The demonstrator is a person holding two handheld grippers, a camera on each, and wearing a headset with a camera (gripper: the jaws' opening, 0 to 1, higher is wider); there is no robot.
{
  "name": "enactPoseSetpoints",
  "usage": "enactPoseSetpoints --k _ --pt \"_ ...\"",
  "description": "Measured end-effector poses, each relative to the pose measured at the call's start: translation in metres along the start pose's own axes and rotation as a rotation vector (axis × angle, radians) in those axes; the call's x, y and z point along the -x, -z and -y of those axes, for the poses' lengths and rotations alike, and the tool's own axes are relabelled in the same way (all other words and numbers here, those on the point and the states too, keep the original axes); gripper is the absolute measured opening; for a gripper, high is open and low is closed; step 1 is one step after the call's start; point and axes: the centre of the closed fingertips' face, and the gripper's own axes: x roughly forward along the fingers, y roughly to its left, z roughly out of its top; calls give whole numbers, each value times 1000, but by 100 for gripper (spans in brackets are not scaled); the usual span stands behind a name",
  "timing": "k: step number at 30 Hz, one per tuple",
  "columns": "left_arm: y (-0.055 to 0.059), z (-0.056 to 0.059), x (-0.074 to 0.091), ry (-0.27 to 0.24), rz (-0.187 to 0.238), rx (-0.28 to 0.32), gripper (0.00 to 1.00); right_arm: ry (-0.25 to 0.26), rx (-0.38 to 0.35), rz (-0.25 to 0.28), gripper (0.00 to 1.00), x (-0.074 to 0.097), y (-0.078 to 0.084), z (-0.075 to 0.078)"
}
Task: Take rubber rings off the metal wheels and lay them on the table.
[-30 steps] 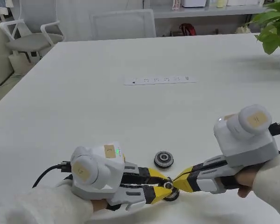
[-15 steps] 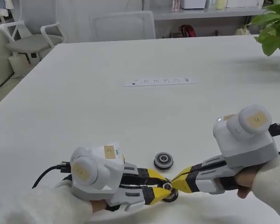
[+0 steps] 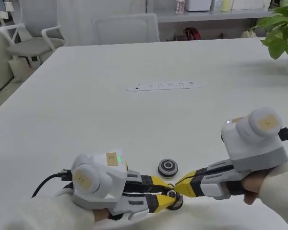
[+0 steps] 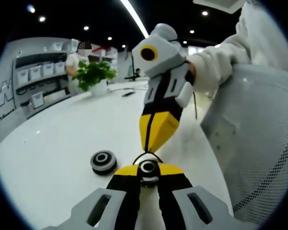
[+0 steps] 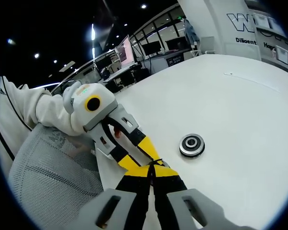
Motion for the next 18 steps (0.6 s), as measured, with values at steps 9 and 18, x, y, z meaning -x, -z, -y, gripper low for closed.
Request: enactPoseSetpoints --k 9,18 --pt "0 -1 0 -4 -7 32 14 23 9 -23 0 0 5 4" --pt "-2 2 1 5 -72 32 16 22 9 -19 0 1 5 3"
